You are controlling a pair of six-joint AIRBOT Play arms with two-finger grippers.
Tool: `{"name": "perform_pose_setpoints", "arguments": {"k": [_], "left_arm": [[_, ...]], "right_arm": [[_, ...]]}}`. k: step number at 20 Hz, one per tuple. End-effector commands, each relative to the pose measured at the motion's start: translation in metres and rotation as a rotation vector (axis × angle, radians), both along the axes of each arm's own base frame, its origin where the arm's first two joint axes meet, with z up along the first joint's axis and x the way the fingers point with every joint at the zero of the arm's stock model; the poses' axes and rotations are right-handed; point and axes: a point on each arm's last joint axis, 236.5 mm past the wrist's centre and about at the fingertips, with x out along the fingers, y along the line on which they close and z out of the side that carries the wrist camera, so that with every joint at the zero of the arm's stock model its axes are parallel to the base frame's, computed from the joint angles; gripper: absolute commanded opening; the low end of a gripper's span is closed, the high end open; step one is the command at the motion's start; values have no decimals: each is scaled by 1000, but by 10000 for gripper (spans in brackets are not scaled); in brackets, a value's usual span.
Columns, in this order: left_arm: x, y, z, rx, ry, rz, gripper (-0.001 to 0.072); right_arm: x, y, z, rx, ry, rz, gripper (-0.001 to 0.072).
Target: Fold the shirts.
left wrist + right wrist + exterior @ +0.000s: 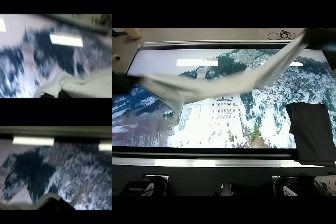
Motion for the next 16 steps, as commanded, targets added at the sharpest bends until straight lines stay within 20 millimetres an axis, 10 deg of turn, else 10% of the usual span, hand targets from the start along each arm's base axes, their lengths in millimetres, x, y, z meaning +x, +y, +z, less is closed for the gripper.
{"name": "perform_pose_setpoints", "arguments": {"k": [1,4,8,12,16], "left_arm": [[-123,71,183,120,-411,292,22],[-135,53,148,56,-231,224,24],[-86,44,95,85,-78,163,24],[5,50,-17,140,214,129,25],[102,59,-141,121,434,145,26]], "right_arm": [[-142,-38,177,45,-575,-110,21],[-204,-46,191,50,-631,-122,21],[-178,-56,155,-8,-478,-170,21],[-59,-53,83,-83,-230,-184,21],[102,-36,-37,-65,-24,-175,21]]}}
